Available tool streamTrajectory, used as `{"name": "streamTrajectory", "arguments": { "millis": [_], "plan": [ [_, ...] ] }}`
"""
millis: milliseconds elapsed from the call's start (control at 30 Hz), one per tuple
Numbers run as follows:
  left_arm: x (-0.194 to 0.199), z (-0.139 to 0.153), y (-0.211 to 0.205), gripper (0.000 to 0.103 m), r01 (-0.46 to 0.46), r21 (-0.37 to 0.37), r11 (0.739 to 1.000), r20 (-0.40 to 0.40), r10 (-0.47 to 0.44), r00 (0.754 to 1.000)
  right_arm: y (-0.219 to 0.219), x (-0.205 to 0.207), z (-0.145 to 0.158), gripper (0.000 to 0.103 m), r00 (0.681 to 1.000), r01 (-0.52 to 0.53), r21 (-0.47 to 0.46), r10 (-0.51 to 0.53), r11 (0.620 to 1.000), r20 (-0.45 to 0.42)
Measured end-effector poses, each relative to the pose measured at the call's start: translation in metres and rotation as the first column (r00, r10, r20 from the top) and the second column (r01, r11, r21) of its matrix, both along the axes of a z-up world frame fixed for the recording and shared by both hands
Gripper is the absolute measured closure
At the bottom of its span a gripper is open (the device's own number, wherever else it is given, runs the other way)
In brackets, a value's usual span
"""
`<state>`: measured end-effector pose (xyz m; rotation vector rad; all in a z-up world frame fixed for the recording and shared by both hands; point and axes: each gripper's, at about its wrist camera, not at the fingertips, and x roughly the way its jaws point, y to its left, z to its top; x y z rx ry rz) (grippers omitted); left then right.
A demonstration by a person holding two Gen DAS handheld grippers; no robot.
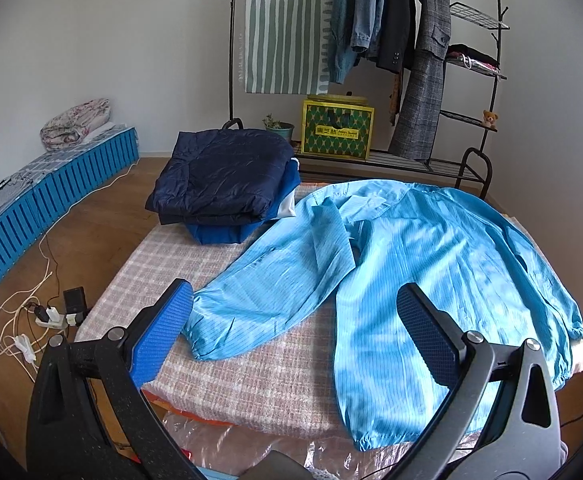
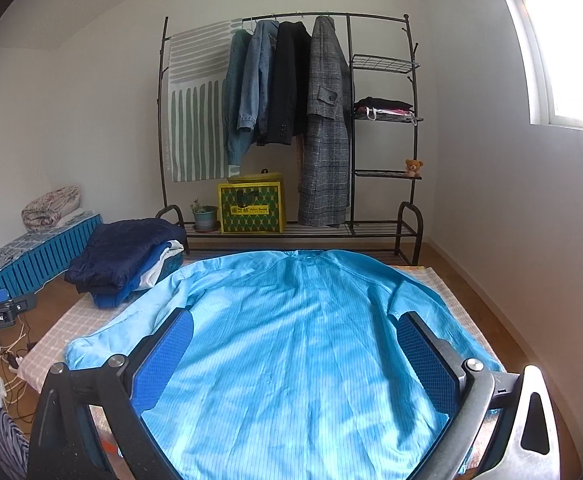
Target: Fold large clothes
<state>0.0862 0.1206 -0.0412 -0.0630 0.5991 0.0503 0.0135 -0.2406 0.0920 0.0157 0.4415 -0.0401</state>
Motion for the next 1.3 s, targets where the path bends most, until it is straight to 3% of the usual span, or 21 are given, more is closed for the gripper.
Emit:
{"name": "streamTrajectory", "arguments": {
  "millis": [167, 367, 467, 633, 800, 833, 933, 1000, 1033, 1067, 1100, 1167, 1300],
  "plan": [
    [0.038, -0.028, 0.043, 0.01, -0.014, -0.007, 1.0, -0.037, 0.014, 0.999, 0.023, 0.016, -0.017, 0.0, 0.998, -0.058, 0.026, 0.059, 0.998, -0.029],
    [0.099, -0.087, 0.1, 0.012, -0.051, -0.176, 0.983, -0.229, 0.009, 0.973, 0.04, 0.041, -0.041, 0.0, 0.989, -0.126, 0.058, 0.13, 0.99, -0.066],
    [0.121, -0.119, 0.129, 0.012, -0.137, -0.225, 0.965, -0.311, 0.062, 0.948, 0.038, 0.052, -0.055, 0.0, 0.982, -0.16, 0.097, 0.169, 0.982, -0.089],
    [0.143, -0.171, 0.175, 0.012, -0.301, -0.29, 0.909, -0.436, 0.155, 0.887, 0.032, 0.063, -0.08, 0.001, 0.974, -0.171, 0.117, 0.186, 0.978, -0.132],
    [0.153, -0.217, 0.205, 0.012, -0.434, -0.411, 0.802, -0.562, 0.152, 0.813, 0.012, 0.061, -0.109, 0.001, 0.975, -0.136, 0.167, 0.162, 0.977, -0.154],
    [0.155, -0.22, 0.203, 0.012, -0.443, -0.417, 0.794, -0.572, 0.149, 0.807, 0.008, 0.061, -0.115, 0.001, 0.974, -0.126, 0.17, 0.154, 0.977, -0.164],
    [0.165, -0.23, 0.199, 0.018, -0.44, -0.392, 0.808, -0.589, 0.146, 0.795, 0.0, 0.063, -0.128, 0.002, 0.969, -0.115, 0.174, 0.149, 0.978, -0.199],
    [0.17, -0.235, 0.193, 0.038, -0.437, -0.381, 0.815, -0.611, 0.133, 0.781, -0.004, 0.063, -0.133, 0.002, 0.968, -0.107, 0.171, 0.142, 0.979, -0.206],
    [0.17, -0.233, 0.19, 0.045, -0.437, -0.362, 0.823, -0.605, 0.149, 0.782, -0.006, 0.063, -0.135, 0.002, 0.969, -0.098, 0.172, 0.134, 0.98, -0.209],
    [0.171, -0.231, 0.188, 0.074, -0.425, -0.365, 0.828, -0.597, 0.142, 0.79, -0.008, 0.064, -0.137, 0.003, 0.968, -0.091, 0.178, 0.129, 0.98, -0.215],
    [0.173, -0.231, 0.185, 0.094, -0.403, -0.393, 0.827, -0.591, 0.109, 0.799, -0.01, 0.065, -0.138, 0.005, 0.967, -0.087, 0.189, 0.129, 0.978, -0.222],
    [0.173, -0.221, 0.176, 0.094, -0.365, -0.421, 0.83, -0.553, 0.084, 0.829, -0.012, 0.067, -0.137, 0.006, 0.964, -0.09, 0.217, 0.14, 0.972, -0.228],
    [0.169, -0.178, 0.146, 0.095, -0.238, -0.399, 0.886, -0.423, 0.052, 0.904, -0.012, 0.071, -0.137, 0.011, 0.957, -0.099, 0.246, 0.16, 0.964, -0.241]
  ]
}}
